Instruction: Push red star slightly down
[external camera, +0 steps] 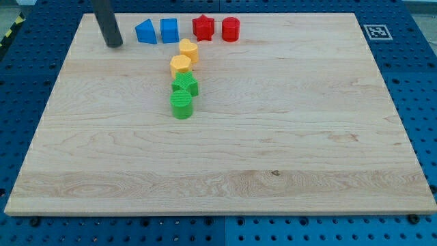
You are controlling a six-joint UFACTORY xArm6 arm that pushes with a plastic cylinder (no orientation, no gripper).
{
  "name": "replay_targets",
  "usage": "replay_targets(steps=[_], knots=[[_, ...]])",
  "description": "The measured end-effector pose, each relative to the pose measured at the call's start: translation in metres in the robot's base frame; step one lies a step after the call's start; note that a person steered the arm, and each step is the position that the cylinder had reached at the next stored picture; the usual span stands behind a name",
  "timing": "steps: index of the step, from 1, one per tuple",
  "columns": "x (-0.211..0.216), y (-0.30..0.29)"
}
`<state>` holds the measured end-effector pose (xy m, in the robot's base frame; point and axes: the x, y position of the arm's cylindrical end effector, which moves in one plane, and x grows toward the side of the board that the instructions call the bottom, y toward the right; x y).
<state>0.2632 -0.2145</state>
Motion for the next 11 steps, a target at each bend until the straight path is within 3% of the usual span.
replay_targets(steps=[1,6,10,11], knots=[[-0.07,0.031],[-0.069,0.141],[-0.021,0.158],[-0.017,0.118]])
